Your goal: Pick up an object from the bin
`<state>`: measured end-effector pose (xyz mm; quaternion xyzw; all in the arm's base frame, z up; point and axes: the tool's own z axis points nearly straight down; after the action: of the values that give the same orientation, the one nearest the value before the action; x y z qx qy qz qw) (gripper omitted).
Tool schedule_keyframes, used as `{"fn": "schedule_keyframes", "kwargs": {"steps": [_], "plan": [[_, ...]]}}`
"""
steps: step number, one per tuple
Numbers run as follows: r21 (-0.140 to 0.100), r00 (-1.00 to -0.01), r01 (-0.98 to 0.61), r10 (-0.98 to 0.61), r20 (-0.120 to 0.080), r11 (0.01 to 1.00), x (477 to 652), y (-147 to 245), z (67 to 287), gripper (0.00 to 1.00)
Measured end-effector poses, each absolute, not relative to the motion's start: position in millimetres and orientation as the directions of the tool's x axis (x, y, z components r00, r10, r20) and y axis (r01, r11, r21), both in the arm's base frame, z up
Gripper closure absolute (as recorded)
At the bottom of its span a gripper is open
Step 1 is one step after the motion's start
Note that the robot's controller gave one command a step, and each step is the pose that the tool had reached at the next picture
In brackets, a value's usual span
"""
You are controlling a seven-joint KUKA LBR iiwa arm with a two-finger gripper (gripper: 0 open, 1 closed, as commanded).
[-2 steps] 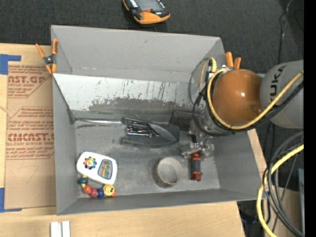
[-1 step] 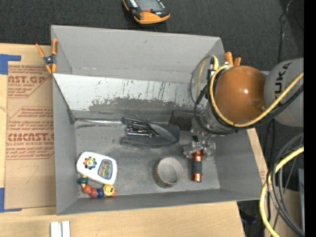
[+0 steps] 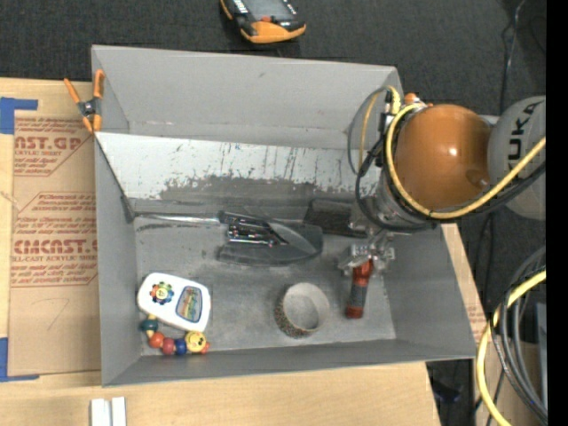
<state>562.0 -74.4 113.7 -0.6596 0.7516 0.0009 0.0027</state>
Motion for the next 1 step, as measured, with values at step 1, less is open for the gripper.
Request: {"fn": "schedule_keyframes", "kwargs": {"steps": [1], "plan": [[-0.004,-0.13,-0.992,-0.991,-0.005,0.13,562.5,-74.5,132.4,1.0]]}}
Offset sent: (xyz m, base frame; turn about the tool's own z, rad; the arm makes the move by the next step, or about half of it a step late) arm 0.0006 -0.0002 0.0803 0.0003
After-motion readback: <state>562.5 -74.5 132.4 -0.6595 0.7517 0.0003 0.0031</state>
